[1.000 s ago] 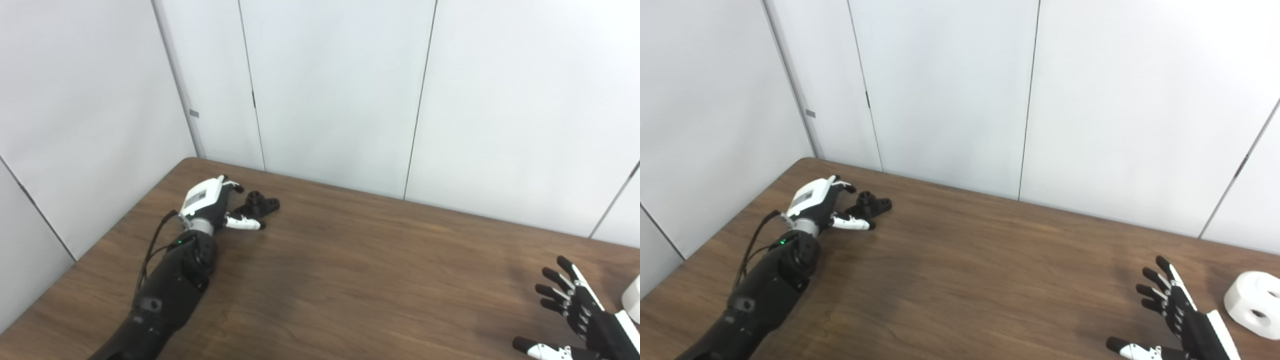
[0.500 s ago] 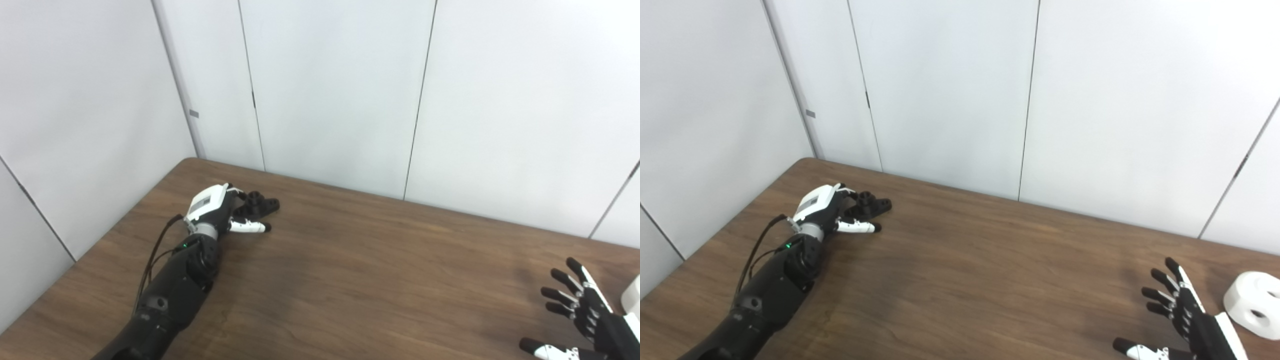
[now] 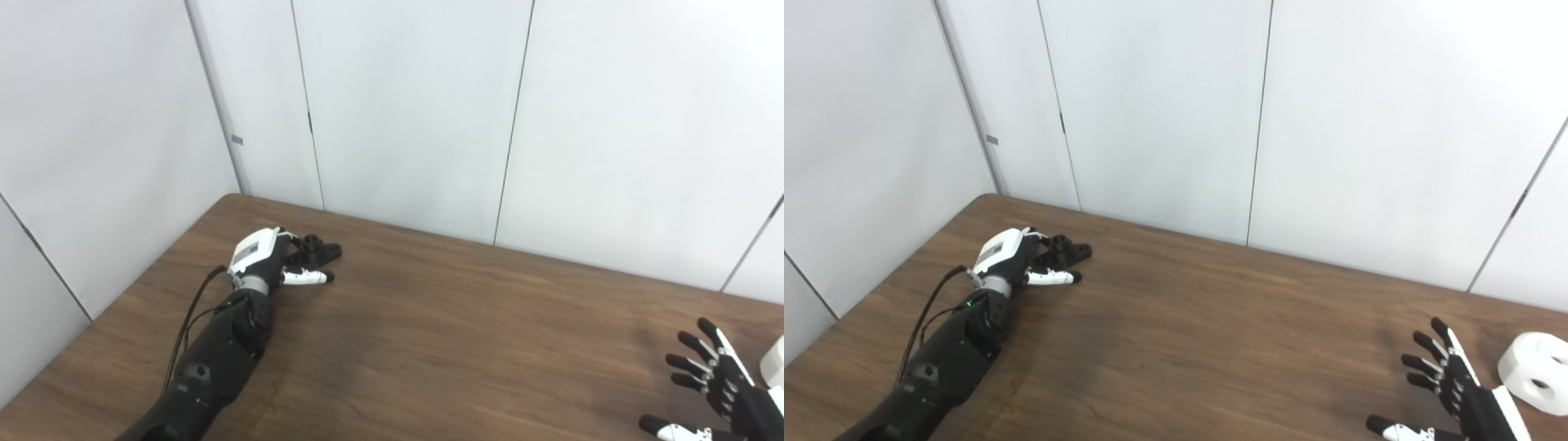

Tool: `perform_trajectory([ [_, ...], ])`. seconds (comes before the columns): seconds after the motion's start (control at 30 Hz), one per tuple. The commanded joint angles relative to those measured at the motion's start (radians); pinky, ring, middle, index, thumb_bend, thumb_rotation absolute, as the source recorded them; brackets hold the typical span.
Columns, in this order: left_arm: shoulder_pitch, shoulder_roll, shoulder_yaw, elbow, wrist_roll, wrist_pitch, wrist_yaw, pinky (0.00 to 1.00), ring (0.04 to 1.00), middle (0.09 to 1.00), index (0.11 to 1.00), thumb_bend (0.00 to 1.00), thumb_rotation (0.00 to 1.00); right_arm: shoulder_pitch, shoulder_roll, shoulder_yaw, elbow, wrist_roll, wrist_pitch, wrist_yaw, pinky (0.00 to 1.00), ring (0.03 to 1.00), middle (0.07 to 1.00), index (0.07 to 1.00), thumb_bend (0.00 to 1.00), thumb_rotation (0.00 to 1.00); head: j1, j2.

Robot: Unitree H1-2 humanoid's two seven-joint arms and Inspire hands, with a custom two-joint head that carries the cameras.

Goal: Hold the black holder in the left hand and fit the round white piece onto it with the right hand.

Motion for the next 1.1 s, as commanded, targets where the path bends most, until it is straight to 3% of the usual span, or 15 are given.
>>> perform_trajectory([
  [0.0, -0.012, 0.018, -0.006, -0.001, -0.001, 0.011, -0.016, 0.99, 1.000, 0.956, 0.682, 0.79, 0.25, -0.017, -0.002, -0.011, -0.045, 0.010, -0.010, -0.012, 0.79, 0.833, 0.928, 1.000, 0.64, 0.00, 0.001, 0.001],
  [0.03, -0.012, 0.020, -0.013, 0.003, 0.002, 0.010, -0.021, 0.99, 1.000, 0.946, 0.570, 0.63, 0.15, -0.017, -0.002, -0.012, -0.044, 0.013, -0.010, -0.011, 0.79, 0.835, 0.928, 1.000, 0.64, 0.00, 0.001, 0.004],
  [0.13, -0.010, 0.030, -0.037, 0.010, 0.016, 0.009, -0.034, 1.00, 1.000, 0.903, 0.491, 0.53, 0.07, -0.017, -0.006, -0.016, -0.041, 0.015, -0.012, -0.010, 0.80, 0.838, 0.925, 1.000, 0.65, 0.00, 0.003, 0.007],
  [0.4, 0.015, 0.023, -0.060, 0.008, 0.026, -0.014, 0.022, 1.00, 0.957, 0.853, 0.482, 0.52, 0.06, -0.016, -0.012, -0.020, -0.040, 0.012, -0.022, -0.009, 0.77, 0.823, 0.920, 0.999, 0.64, 0.00, 0.004, 0.013],
  [0.67, 0.018, -0.014, -0.040, 0.063, 0.004, -0.103, 0.147, 0.96, 0.919, 0.832, 0.482, 0.52, 0.06, -0.019, -0.017, -0.020, -0.037, 0.007, -0.022, -0.008, 0.77, 0.815, 0.915, 1.000, 0.63, 0.00, 0.002, 0.015],
  [0.9, 0.037, -0.030, -0.046, 0.055, -0.022, -0.192, 0.147, 0.97, 0.938, 0.860, 0.484, 0.52, 0.05, -0.023, -0.011, -0.014, -0.054, 0.005, 0.001, -0.006, 0.78, 0.822, 0.920, 1.000, 0.62, 0.00, -0.017, 0.017],
  [1.07, 0.061, -0.054, -0.066, -0.006, -0.028, -0.247, 0.141, 0.99, 0.964, 0.905, 0.484, 0.52, 0.06, -0.029, -0.007, -0.010, -0.022, 0.006, -0.037, -0.010, 0.76, 0.802, 0.909, 0.986, 0.64, 0.00, -0.037, 0.018],
])
